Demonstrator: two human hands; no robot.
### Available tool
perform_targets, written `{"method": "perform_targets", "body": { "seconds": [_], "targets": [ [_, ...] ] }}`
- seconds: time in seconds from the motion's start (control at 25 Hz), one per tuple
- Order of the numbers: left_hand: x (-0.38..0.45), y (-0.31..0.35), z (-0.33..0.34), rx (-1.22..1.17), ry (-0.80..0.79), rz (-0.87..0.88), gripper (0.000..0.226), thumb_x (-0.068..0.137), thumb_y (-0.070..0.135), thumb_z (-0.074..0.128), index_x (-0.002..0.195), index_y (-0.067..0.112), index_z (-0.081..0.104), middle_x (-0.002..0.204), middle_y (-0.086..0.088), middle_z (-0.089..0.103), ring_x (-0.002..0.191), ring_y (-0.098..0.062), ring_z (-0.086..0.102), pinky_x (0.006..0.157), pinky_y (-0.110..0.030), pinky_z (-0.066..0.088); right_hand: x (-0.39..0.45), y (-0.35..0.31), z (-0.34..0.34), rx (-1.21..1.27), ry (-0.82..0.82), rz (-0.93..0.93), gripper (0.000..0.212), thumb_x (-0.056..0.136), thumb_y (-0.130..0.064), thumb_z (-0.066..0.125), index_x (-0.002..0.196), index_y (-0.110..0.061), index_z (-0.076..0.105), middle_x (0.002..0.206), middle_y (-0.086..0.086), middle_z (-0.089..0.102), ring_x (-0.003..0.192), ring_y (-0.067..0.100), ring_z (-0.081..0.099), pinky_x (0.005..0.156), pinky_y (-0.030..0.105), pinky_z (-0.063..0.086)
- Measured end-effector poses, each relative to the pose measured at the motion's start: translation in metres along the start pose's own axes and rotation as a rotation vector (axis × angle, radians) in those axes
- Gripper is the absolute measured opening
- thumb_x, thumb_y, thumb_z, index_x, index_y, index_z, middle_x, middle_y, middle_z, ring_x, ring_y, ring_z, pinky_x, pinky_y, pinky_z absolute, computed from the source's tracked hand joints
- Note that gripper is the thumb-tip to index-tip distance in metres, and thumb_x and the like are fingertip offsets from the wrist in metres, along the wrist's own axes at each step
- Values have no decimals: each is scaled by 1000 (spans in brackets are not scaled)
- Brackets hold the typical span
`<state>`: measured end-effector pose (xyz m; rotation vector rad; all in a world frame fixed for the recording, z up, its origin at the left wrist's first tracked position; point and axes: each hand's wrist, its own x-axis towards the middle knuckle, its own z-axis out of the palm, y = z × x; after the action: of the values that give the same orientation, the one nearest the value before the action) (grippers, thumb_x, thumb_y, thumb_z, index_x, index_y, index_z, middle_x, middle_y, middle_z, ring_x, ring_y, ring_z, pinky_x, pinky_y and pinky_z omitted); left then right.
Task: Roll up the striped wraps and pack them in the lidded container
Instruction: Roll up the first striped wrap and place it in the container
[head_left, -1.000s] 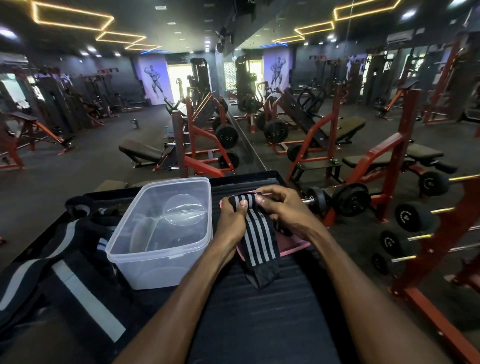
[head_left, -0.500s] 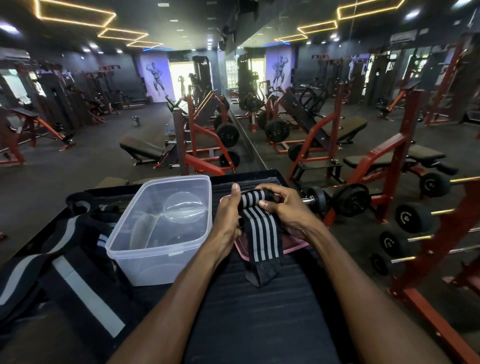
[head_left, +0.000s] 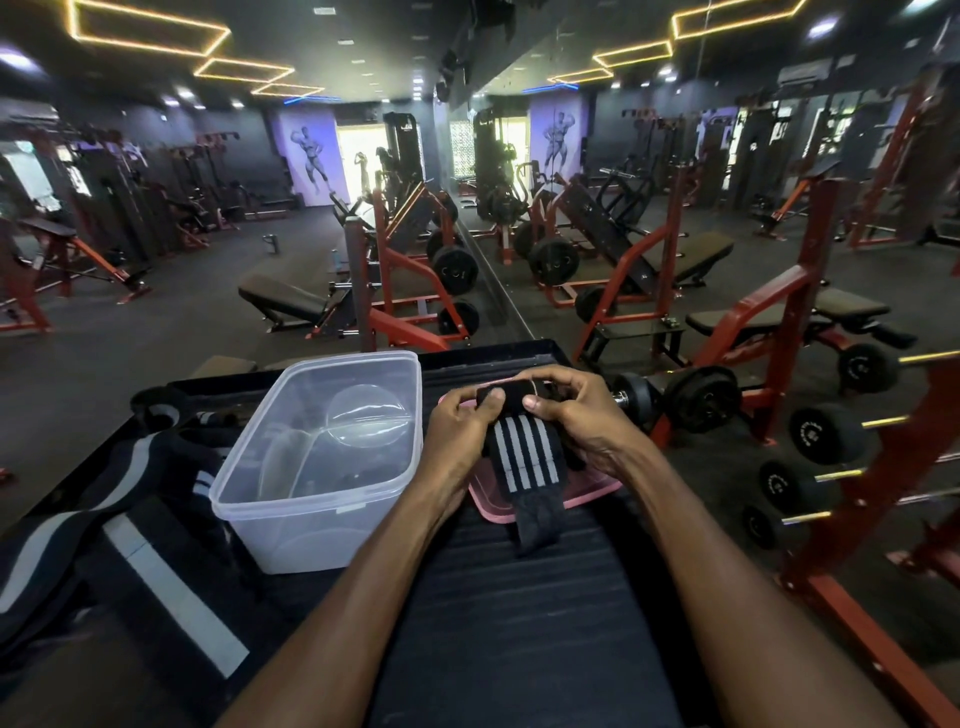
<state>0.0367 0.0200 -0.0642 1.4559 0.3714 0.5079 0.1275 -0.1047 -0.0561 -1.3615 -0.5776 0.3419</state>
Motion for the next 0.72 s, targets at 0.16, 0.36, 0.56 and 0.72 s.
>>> {"method": "perform_targets", "body": {
  "seconds": [0.16, 0.36, 0.56, 0.72],
  "targets": [
    [0, -3, -3, 47, 15, 12, 13, 93, 26, 68, 102, 19, 75, 99, -6, 78, 95, -21, 74, 93, -41, 58, -2, -2, 1, 38, -77, 25, 32, 81, 19, 62, 106, 1, 70, 99, 16, 69, 87, 22, 70, 76, 30, 59],
    [1, -5, -3, 79, 31, 90, 27, 90, 4, 68, 107, 23, 74, 106, -4, 75, 101, -18, 71, 89, -31, 56, -5, -5, 2, 136, -113, 166, 14, 93, -1, 62, 105, -1, 68, 73, 2, 70, 58, 5, 67, 52, 17, 51],
    [3, -6, -2, -52, -38, -43, 19, 81, 33, 78, 96, 22, 78, 103, -5, 78, 105, -24, 72, 98, -45, 54, -5, -5, -2, 48, -76, 30, 28, 82, 16, 66, 98, -5, 74, 95, 15, 74, 90, 24, 72, 77, 29, 59],
    [1, -5, -3, 23, 22, 23, 12, 93, 14, 66, 99, 22, 73, 101, -4, 77, 99, -21, 73, 93, -39, 57, -6, -6, 1, 62, -118, 104, 30, 85, 9, 68, 113, -1, 69, 90, 8, 70, 69, 9, 67, 58, 17, 52]
  ]
}}
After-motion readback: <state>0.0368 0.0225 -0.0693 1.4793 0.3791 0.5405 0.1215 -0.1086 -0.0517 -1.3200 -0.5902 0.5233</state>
